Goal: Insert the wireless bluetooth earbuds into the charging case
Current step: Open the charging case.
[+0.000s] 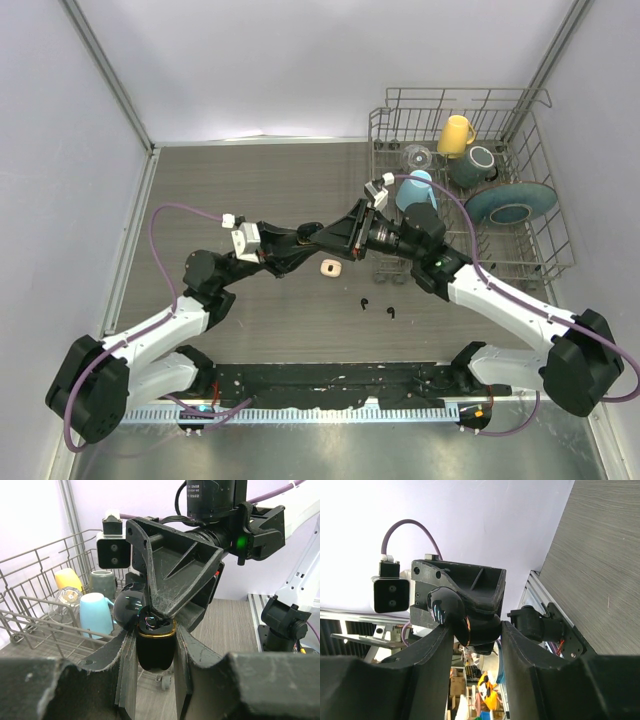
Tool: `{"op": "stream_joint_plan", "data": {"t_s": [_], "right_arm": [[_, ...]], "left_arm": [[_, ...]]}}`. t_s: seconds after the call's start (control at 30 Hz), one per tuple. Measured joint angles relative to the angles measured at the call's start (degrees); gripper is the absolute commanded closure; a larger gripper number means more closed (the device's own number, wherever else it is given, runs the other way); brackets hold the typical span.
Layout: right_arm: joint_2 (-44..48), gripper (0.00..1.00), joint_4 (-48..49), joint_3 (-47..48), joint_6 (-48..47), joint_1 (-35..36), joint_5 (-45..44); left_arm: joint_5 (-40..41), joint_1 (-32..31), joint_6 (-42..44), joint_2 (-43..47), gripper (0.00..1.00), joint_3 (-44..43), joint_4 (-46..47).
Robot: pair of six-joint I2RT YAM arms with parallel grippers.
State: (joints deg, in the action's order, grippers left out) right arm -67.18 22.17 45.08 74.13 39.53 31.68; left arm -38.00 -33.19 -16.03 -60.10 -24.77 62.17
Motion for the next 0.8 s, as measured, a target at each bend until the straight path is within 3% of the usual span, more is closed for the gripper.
{"op": "stream_joint_plan", "data": {"t_s": [0.3, 0.43, 0.57, 0.8], "right_arm": [[-1.86, 0.48, 2.27, -0.09, 2.23, 0.11, 2.43], [-2.29, 0.59, 3.21, -0.09, 2.8, 0.11, 3.02], [-2.29, 0.79, 3.54, -0.09, 3.76, -0.04, 2.99], [-2.27, 0.92, 3.93, -0.35, 4.0, -0.02, 2.69]], "left_arm": [[-0.17, -0.07, 0.0, -0.15, 1.0, 0.0, -0.02], [-0.15, -0.07, 0.0, -0.15, 1.0, 0.0, -0.09], [-0.13, -0.02, 0.02, -0.15, 0.97, 0.0, 0.33], [0.02, -0.02, -0.02, -0.15, 0.84, 0.0, 0.33]]}}
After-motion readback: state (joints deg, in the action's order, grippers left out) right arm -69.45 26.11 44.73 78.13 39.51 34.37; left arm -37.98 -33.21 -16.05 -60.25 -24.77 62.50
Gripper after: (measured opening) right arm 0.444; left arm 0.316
